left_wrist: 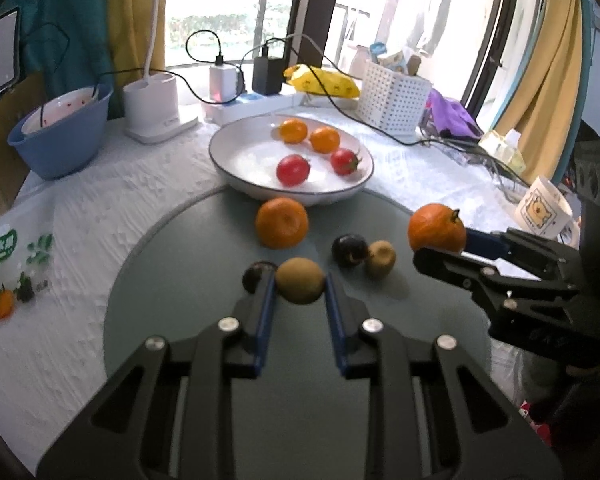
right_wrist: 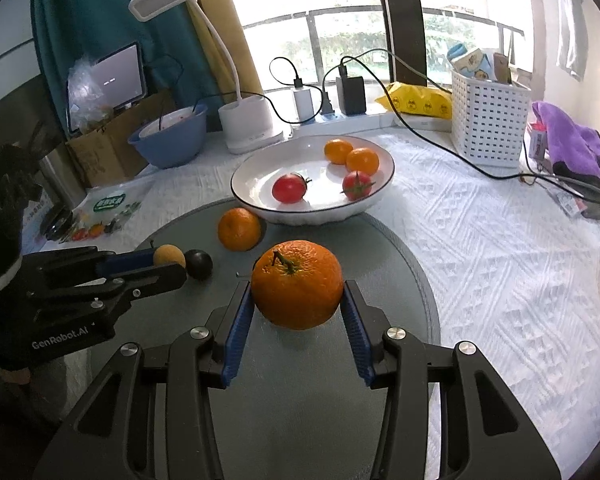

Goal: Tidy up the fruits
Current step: 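Grasp a brown kiwi with the left tool while the right tool lifts its orange, then carry the kiwi onto the plate and open the left tool while the right tool carries the orange, then lower the orange onto the plate and open the right tool, then withdraw both open tools from the plate toward the mat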

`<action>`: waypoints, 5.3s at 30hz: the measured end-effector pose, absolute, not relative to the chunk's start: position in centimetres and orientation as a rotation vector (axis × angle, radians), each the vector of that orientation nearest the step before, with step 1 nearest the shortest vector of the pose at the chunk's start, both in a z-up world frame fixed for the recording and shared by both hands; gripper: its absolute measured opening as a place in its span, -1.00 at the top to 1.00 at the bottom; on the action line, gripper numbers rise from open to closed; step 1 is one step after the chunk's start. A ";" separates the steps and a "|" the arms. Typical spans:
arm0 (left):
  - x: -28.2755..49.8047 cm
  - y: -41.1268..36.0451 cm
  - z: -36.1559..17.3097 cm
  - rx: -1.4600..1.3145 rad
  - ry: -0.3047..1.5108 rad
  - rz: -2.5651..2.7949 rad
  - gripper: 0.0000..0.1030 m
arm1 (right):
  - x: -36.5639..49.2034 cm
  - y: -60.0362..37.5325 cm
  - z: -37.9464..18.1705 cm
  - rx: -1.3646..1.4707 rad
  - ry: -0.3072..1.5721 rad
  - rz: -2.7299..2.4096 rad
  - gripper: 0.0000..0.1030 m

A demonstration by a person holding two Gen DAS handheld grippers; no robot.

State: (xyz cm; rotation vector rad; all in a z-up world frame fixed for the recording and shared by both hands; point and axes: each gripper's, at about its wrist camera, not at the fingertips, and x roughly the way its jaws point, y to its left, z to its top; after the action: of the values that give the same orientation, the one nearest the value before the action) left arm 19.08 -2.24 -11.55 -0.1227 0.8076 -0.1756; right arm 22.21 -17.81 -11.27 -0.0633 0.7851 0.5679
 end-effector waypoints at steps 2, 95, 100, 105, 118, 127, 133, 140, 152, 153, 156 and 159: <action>19.2 -1.9 -11.3 -0.129 0.802 -0.176 0.50 | 22.3 -17.6 -11.1 -0.067 0.782 0.569 0.08; 33.1 2.9 -10.1 -0.159 0.767 -0.217 0.18 | 36.7 -11.3 -10.7 -0.099 0.794 0.560 -0.07; 31.9 2.8 -9.0 -0.152 0.742 -0.215 0.18 | 35.6 -11.7 -9.9 -0.103 0.780 0.548 -0.07; 30.5 2.7 -8.2 -0.149 0.725 -0.213 0.18 | 34.2 -12.2 -9.0 -0.103 0.758 0.542 -0.07; 26.6 2.3 -6.3 -0.134 0.679 -0.203 0.18 | 30.3 -13.4 -6.8 -0.100 0.705 0.529 -0.07; 24.3 1.9 -6.4 -0.115 0.682 -0.192 0.18 | 28.0 -15.1 -6.6 -0.087 0.696 0.508 -0.07; 23.2 1.5 -6.8 -0.113 0.696 -0.181 0.18 | 26.8 -16.3 -7.4 -0.085 0.711 0.492 -0.07; 22.0 1.1 -8.2 -0.107 0.730 -0.158 0.18 | 25.6 -17.7 -8.6 -0.092 0.728 0.484 -0.07; 21.0 0.0 -11.0 -0.096 0.809 -0.125 0.18 | 24.7 -18.0 -11.4 -0.108 0.806 0.542 -0.07; 21.0 0.0 -11.1 -0.094 0.814 -0.123 0.18 | 24.6 -17.9 -11.6 -0.109 0.812 0.545 -0.07; 20.8 0.0 -11.5 -0.092 0.828 -0.118 0.18 | 24.5 -17.7 -12.1 -0.114 0.825 0.561 -0.07; 20.7 -0.2 -11.9 -0.091 0.842 -0.116 0.18 | 24.3 -17.3 -12.7 -0.127 0.839 0.577 -0.07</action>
State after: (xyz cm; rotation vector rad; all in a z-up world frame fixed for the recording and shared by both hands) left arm 20.74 -0.16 -11.87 -0.0914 0.8422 -0.1164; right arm 24.33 -17.32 -12.67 -0.1268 0.8393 0.5774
